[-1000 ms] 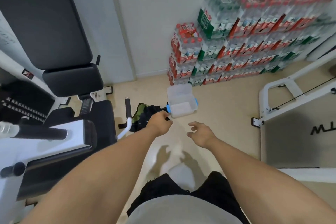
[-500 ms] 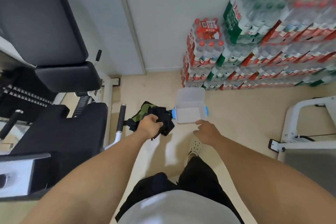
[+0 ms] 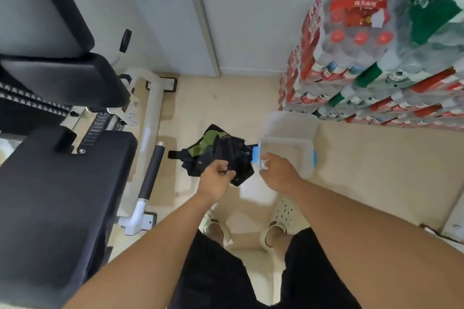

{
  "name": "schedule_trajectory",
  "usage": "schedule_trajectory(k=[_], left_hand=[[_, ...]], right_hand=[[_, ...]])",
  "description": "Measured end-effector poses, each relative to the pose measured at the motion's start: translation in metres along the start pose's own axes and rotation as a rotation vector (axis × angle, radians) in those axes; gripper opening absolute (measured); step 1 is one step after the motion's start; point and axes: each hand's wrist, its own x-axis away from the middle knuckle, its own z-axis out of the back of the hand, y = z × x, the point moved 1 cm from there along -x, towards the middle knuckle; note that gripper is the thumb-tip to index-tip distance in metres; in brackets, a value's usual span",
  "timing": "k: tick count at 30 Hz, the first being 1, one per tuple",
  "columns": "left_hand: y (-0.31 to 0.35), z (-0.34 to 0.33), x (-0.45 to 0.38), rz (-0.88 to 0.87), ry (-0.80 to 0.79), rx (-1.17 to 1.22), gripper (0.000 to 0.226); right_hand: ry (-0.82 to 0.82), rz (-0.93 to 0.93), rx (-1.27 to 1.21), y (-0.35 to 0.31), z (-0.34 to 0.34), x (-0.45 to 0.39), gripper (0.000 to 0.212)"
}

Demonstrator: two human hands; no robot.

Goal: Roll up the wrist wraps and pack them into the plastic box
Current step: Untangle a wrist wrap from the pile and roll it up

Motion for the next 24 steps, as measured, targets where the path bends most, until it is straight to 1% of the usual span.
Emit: schedule_trajectory(k=[5,9,11,12,13,15,16,18,19,21,22,24], left_hand=[[-0.086,-0.033,-0.1,0.051,0.026,0.124,0.015],[-0.132,-0.05,-0.173,0.038,0.032,0.142,0.018],[-0.15,-0.053,-0.207,0.036,0.027,0.052,0.02],[-0.157,-0.052,-0.221,0.031,0.019,-0.037,0.025],[-0.159,-0.051,-0.233,0.02,-0.019,-0.173,0.033],[-0.154,-0.047,-0.251,-0.011,-0.146,-0.533,0.051],[-0.147,-0.044,-0.257,-0.035,-0.181,-0.651,0.057],[-0.138,-0.035,-0.267,-0.054,-0.185,-0.717,0.062],[-0.134,-0.029,-0.269,-0.072,-0.159,-0.732,0.055],[-0.13,-0.022,-0.27,-0.13,-0.121,-0.75,0.037],[-0.13,-0.02,-0.269,-0.149,-0.115,-0.754,0.038],[-0.126,-0.016,-0.264,-0.175,-0.074,-0.776,0.053]], right_hand=[[-0.045,-0.009,-0.008,0.035,-0.087,-0.116,0.049],[-0.06,-0.037,-0.075,0.068,-0.162,-0.213,0.037],[-0.068,-0.046,-0.09,0.085,-0.2,-0.259,0.038],[-0.059,-0.053,-0.1,0.095,-0.217,-0.28,0.043],[-0.043,-0.058,-0.11,0.104,-0.233,-0.299,0.049],[-0.004,-0.071,-0.12,0.12,-0.261,-0.331,0.059],[0.023,-0.082,-0.12,0.127,-0.274,-0.346,0.064],[0.09,-0.105,-0.131,0.136,-0.297,-0.367,0.071],[0.13,-0.118,-0.137,0.14,-0.308,-0.375,0.07],[0.209,-0.144,-0.162,0.145,-0.325,-0.385,0.063],[0.24,-0.147,-0.179,0.146,-0.333,-0.388,0.057],[0.281,-0.115,-0.161,0.143,-0.339,-0.388,0.046]])
